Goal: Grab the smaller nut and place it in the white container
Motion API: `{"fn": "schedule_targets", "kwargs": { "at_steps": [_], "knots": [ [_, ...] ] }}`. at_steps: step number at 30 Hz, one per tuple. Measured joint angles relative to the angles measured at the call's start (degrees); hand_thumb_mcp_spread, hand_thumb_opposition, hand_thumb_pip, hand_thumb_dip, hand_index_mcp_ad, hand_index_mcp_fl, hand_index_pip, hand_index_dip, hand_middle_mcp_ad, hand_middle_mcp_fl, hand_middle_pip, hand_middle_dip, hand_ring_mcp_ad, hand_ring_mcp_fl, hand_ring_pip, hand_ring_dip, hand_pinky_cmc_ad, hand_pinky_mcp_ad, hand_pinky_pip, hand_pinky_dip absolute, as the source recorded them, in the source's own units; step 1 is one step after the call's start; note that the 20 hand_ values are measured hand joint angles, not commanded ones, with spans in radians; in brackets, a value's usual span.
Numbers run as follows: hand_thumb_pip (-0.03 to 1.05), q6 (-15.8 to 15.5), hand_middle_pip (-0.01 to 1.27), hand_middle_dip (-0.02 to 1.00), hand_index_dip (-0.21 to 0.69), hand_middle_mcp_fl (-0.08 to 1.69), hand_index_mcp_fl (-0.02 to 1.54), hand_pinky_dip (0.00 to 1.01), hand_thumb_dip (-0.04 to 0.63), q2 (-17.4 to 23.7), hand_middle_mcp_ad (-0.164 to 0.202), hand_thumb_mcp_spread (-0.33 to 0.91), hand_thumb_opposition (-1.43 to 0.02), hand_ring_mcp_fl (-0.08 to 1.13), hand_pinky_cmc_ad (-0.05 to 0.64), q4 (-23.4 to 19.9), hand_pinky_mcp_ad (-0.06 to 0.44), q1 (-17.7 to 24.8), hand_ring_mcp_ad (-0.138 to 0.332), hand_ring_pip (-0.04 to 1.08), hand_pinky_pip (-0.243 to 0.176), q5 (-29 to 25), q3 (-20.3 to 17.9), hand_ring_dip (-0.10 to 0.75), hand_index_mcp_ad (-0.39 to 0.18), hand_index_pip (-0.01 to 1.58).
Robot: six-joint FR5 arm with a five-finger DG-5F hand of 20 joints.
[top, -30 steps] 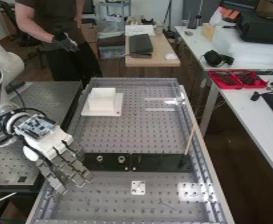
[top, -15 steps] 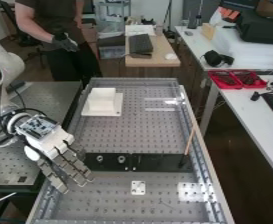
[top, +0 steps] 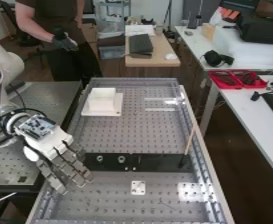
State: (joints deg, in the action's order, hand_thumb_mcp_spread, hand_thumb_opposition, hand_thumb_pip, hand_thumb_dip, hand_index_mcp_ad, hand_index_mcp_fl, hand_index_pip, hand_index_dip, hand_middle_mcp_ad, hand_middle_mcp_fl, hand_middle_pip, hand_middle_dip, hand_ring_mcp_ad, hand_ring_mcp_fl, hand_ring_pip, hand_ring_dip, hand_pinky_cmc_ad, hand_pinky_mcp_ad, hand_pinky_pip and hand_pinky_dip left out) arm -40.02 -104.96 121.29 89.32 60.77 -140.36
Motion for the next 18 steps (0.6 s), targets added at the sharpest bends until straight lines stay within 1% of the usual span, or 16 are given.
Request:
{"fn": "schedule_targets", "kwargs": {
  "at_steps": [5,13,18],
  "knots": [
    [0.68,0.6,0.13,0.24,0.126,0.21,0.15,0.28,0.274,0.1,0.086,0.41,-0.86,0.02,0.372,0.1,0.239,0.6,0.082,0.12,0.005,-1.1,-0.2,0.082,-0.122,1.55],
    [0.69,1.8,0.13,0.24,0.126,0.22,0.15,0.29,0.271,0.4,0.082,0.41,-0.86,0.02,0.372,0.4,0.239,2.5,0.082,0.12,0.002,-4.6,-0.5,0.082,-0.122,1.55],
    [0.69,2.0,0.13,0.24,0.126,0.21,0.15,0.29,0.271,0.4,0.082,0.42,-0.86,0.02,0.372,0.4,0.239,2.8,0.082,0.12,0.002,-5.4,-0.7,0.082,-0.122,1.55]
  ]
}}
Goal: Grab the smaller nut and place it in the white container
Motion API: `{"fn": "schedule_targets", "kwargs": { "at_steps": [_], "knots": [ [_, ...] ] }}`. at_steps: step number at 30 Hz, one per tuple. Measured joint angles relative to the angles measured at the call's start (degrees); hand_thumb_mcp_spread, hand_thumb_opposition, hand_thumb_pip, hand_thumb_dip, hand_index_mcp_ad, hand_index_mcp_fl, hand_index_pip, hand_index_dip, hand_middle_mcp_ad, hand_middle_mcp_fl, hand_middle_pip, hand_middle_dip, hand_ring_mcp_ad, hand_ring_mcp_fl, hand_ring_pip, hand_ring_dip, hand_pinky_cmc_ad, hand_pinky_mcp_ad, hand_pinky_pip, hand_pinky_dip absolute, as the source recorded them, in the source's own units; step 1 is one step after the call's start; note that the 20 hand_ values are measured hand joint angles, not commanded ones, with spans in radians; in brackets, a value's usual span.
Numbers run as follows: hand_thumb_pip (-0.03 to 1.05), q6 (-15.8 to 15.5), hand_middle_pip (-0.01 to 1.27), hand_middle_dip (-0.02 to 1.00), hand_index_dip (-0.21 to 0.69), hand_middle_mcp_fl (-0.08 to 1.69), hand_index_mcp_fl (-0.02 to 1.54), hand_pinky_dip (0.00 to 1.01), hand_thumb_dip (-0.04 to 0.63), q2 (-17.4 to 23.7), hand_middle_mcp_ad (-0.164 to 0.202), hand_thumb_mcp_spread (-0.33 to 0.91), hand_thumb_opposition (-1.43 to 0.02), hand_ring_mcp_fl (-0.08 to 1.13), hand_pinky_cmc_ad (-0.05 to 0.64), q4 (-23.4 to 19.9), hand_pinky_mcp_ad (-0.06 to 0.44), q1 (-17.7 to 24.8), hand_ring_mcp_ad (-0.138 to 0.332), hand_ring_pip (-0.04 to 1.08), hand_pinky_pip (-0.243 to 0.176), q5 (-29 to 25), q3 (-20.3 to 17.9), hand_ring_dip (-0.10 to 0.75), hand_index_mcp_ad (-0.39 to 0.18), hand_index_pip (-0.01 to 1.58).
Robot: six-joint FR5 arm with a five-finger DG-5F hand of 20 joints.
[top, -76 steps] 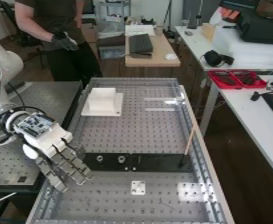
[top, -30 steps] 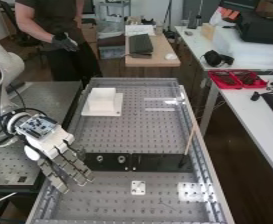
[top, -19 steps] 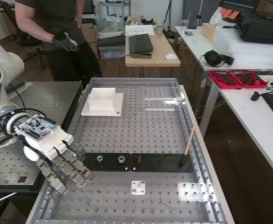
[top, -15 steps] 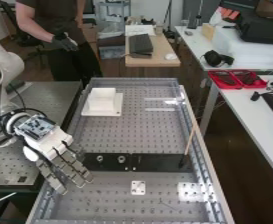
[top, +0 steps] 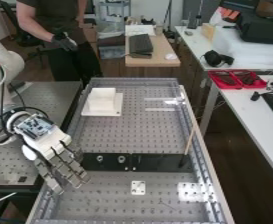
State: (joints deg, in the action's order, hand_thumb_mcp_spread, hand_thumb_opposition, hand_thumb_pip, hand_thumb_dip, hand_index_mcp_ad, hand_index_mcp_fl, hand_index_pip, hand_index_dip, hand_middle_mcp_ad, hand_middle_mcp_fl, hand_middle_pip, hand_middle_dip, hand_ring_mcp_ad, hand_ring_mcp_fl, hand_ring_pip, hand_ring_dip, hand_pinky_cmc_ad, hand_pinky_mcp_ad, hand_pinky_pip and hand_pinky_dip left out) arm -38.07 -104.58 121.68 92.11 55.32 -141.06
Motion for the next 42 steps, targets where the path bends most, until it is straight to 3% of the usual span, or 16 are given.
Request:
{"fn": "schedule_targets", "kwargs": {
  "at_steps": [42],
  "knots": [
    [0.69,0.1,0.13,0.24,0.126,0.21,0.15,0.31,0.271,0.1,0.082,0.42,-0.86,0.02,0.372,0.4,0.237,-0.4,0.082,0.12,0.002,1.7,0.1,0.082,-0.122,1.55]
  ]
}}
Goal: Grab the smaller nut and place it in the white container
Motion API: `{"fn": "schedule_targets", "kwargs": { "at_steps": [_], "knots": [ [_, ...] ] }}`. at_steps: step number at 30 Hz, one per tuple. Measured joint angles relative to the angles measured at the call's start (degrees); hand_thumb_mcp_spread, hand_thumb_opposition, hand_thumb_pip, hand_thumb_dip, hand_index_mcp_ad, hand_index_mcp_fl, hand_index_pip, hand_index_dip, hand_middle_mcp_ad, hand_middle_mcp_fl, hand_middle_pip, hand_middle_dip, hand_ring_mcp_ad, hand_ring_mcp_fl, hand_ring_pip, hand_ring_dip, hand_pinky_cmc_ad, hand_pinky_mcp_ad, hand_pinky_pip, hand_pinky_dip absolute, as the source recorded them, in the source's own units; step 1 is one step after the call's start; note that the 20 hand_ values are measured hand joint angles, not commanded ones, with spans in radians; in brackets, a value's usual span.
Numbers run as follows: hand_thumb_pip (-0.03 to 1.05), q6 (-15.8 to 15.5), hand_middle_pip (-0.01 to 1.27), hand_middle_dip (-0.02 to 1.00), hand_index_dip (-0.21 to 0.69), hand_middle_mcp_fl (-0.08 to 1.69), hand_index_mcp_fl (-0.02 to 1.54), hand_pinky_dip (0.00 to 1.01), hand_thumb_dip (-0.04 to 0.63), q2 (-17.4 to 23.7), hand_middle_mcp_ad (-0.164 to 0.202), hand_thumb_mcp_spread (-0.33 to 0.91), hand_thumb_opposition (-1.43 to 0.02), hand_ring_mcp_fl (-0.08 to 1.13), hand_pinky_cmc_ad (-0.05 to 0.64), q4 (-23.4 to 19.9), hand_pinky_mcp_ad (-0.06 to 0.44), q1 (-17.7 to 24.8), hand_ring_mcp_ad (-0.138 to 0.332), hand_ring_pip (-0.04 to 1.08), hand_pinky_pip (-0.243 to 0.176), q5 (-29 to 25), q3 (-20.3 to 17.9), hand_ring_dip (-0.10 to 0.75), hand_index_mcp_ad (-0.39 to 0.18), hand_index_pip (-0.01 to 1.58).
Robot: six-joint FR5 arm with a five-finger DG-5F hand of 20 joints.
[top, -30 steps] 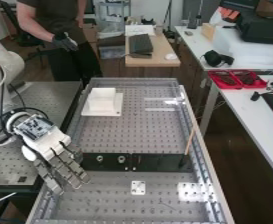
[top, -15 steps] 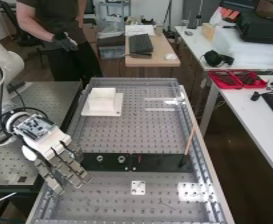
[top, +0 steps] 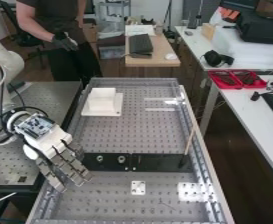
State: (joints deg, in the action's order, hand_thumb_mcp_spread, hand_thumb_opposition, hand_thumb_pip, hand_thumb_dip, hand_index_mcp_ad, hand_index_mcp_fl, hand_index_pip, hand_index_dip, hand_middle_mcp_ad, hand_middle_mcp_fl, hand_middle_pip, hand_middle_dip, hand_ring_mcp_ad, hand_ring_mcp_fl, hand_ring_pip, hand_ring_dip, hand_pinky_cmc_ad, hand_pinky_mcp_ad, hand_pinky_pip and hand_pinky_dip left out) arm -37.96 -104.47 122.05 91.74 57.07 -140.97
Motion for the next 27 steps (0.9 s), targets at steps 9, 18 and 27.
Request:
{"fn": "schedule_targets", "kwargs": {
  "at_steps": [9,18,27],
  "knots": [
    [0.69,-0.4,0.13,0.24,0.126,0.21,0.16,0.31,0.271,-0.3,0.082,0.42,-0.86,0.02,0.372,0.1,0.237,-0.8,0.082,0.12,0.002,1.3,0.4,0.082,-0.122,1.55],
    [0.69,-0.9,0.13,0.24,0.126,0.21,0.13,0.32,0.271,-0.2,0.082,0.41,-0.86,0.02,0.372,0.8,0.237,-1.2,0.082,0.12,0.002,2.3,0.7,0.082,-0.122,1.55],
    [0.69,-1.4,0.14,0.23,0.127,0.21,0.10,0.32,0.271,0.9,0.082,0.41,-0.86,0.02,0.372,1.6,0.237,-1.1,0.082,0.12,0.002,3.1,0.3,0.082,-0.122,1.54]
  ]
}}
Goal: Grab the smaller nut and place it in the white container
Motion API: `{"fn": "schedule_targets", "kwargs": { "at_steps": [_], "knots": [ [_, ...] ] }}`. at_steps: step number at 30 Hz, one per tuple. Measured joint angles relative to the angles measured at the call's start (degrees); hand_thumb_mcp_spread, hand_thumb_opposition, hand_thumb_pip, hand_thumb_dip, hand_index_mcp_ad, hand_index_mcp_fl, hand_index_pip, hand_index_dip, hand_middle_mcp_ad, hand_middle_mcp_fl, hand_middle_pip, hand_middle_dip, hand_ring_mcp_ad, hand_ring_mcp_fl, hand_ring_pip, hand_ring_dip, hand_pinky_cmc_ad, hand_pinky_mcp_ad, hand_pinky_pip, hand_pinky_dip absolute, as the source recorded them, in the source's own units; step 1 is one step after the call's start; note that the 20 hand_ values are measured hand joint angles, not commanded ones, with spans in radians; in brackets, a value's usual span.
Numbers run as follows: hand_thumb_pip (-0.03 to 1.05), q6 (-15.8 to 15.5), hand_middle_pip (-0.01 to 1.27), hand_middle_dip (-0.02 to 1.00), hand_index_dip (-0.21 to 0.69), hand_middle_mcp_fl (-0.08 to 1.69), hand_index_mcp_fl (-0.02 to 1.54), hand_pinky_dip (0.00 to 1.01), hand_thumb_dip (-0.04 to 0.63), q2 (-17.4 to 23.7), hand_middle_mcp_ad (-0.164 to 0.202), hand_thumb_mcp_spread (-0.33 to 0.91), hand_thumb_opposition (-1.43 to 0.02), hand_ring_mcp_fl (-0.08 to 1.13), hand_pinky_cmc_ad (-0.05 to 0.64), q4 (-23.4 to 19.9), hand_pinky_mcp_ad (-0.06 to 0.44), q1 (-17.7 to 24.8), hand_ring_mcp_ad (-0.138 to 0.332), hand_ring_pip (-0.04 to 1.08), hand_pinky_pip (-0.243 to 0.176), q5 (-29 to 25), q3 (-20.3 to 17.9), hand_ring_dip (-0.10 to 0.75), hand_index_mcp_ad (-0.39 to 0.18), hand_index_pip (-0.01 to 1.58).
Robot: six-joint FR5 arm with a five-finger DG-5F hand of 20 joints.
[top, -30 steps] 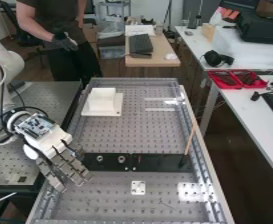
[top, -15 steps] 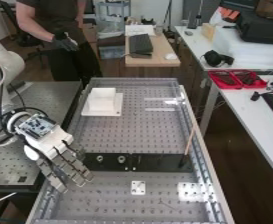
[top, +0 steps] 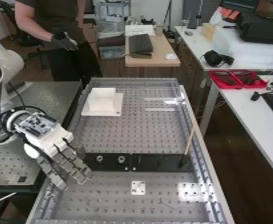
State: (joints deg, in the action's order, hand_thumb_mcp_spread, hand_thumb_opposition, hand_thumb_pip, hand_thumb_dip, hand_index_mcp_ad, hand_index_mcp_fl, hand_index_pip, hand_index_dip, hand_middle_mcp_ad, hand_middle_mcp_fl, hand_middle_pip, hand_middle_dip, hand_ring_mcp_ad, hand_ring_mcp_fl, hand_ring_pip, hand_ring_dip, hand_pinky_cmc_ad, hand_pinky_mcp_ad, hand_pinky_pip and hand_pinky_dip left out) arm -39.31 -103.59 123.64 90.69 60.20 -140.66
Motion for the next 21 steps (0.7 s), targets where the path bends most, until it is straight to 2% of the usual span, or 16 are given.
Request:
{"fn": "schedule_targets", "kwargs": {
  "at_steps": [11,21],
  "knots": [
    [0.69,-1.7,0.13,0.23,0.127,0.21,0.10,0.32,0.274,0.1,0.084,0.41,-0.86,0.02,0.372,-0.2,0.239,-0.8,0.082,0.12,0.005,1.5,-0.1,0.082,-0.122,1.52],
    [0.69,-4.4,0.14,0.23,0.127,0.21,0.10,0.32,0.274,0.4,0.079,0.41,-0.86,0.02,0.372,0.6,0.237,-2.6,0.082,0.12,0.002,5.5,0.3,0.082,-0.126,1.52]
  ]
}}
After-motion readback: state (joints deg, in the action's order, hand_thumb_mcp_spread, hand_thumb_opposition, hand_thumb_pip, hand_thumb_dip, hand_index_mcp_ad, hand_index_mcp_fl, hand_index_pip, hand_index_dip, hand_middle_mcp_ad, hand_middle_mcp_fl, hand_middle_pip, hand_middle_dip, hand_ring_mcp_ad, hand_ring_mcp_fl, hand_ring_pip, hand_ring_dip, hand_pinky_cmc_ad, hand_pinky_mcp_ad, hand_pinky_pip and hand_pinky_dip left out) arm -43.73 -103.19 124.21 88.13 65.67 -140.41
